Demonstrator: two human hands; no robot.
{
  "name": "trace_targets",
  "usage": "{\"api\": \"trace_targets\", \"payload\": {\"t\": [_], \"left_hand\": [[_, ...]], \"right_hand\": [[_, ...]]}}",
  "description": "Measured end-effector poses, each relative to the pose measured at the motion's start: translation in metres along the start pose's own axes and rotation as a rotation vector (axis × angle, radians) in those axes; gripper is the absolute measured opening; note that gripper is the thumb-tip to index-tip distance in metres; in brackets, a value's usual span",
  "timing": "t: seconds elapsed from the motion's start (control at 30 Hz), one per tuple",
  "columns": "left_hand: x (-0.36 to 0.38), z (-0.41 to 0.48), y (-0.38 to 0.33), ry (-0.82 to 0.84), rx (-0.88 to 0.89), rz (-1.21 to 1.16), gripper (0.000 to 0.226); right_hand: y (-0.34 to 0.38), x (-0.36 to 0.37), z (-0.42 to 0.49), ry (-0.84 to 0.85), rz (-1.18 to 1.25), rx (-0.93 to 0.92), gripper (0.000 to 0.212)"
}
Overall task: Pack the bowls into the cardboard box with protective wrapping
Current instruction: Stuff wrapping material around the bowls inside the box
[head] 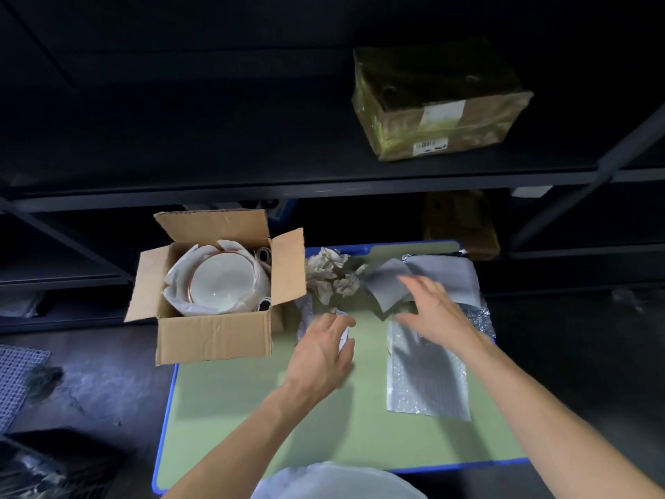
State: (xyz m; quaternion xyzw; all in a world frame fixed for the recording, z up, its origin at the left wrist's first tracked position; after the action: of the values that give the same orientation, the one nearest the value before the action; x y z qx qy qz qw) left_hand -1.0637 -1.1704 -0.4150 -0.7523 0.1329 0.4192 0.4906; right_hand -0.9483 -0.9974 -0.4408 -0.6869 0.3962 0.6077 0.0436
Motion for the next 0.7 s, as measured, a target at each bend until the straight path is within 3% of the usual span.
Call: {"api": "trace_targets", "payload": {"t": [0.13, 0.27, 0.5, 0.7], "left_hand": [[0.002, -0.001, 0.005, 0.003, -0.033, 0.019, 0.029], [-0.001, -0.003, 0.011, -0.011, -0.062, 0.012, 0.029], [0.002, 0.012, 0.009, 0.004, -0.048, 0.013, 0.039], [0.007, 0.022, -0.021, 0.039, 0.046, -0.003, 0.062]], "right_hand": [[-0.017, 0.010, 0.045, 0.178, -0.125, 0.010, 0.101], [-0.020, 0.027, 0.066, 0.261, -0.177, -0.003, 0.100], [-0.001, 0.007, 0.044, -0.082, -0.031, -0.106, 0.050], [0.014, -0.007, -0.005, -0.127, 0.229, -0.161, 0.014]]}}
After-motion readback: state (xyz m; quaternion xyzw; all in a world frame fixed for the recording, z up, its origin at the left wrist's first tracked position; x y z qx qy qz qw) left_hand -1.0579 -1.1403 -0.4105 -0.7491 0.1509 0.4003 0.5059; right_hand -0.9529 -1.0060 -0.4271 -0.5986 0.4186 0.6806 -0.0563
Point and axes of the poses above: each hand's wrist, its own z-axis towards the middle knuckle, its own x-axis out of the palm, y = z × x, the point moved 10 cm from there along z, towards the middle knuckle, and after that the axes turned 9 degrees about -x, right-handed, at the moved point
